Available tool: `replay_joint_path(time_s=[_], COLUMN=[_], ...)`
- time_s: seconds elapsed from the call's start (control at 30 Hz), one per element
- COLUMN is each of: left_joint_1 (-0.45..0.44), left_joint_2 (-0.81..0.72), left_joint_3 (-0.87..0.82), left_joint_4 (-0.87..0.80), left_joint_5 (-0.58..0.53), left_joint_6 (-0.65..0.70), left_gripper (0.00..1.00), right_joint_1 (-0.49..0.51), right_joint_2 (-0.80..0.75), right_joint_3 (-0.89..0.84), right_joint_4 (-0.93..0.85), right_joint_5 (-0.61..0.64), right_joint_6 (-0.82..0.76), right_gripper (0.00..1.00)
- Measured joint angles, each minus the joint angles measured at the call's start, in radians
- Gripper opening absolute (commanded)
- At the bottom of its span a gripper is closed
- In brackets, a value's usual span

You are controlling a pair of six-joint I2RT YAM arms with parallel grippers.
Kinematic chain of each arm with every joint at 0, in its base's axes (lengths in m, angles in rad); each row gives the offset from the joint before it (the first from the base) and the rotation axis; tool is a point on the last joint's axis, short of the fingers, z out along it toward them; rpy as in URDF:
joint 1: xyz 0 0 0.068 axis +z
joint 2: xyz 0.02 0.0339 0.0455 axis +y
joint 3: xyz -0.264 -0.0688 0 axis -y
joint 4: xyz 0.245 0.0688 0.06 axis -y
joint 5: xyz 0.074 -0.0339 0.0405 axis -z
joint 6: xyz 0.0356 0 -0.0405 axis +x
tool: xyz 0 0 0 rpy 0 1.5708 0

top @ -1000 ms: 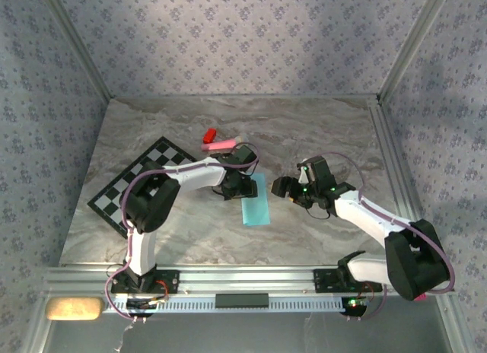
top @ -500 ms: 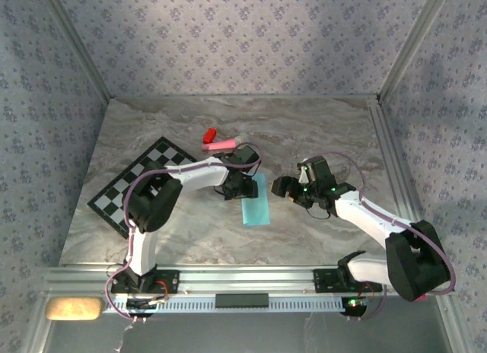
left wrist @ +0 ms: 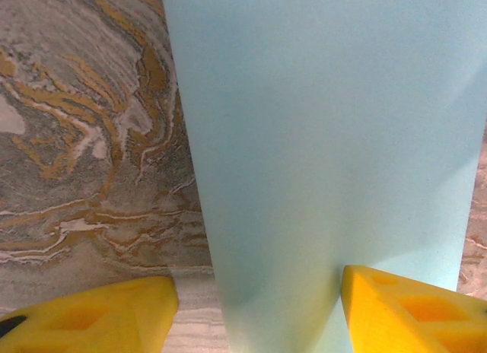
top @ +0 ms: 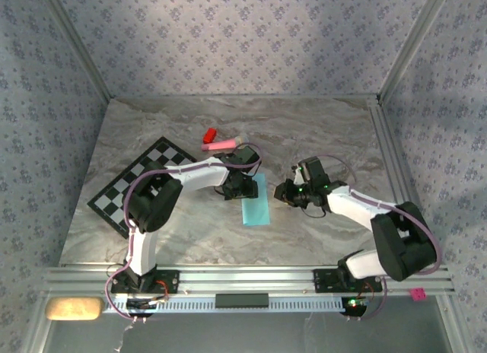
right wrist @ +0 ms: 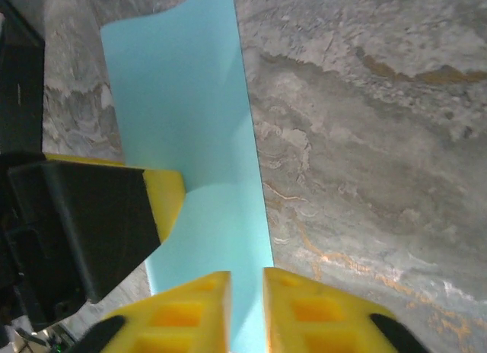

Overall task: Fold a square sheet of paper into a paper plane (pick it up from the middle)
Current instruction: Hold the square sheet of paper at the center of the table.

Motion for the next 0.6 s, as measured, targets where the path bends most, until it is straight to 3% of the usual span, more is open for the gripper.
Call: replay_joint_path(time_s=[0.1,0.6], left_joint_1=[0.000,0.000], left_joint_2=[0.000,0.000], left_joint_3=[0.000,-0.001], left_joint_4=[0.000,0.001], left_joint_5=[0.000,0.000], left_joint_6=[0.000,0.000], left_gripper=[0.63,0.63], right_joint_1=[0.001,0.047], right_joint_2=[0.047,0.221], right_joint_3=[0.011,0.127], right_joint_4=[0.014,0.051], right_joint_5=[-0.019,-0.058], right_joint_6=[0.001,0.000], right_gripper=[0.00,0.00])
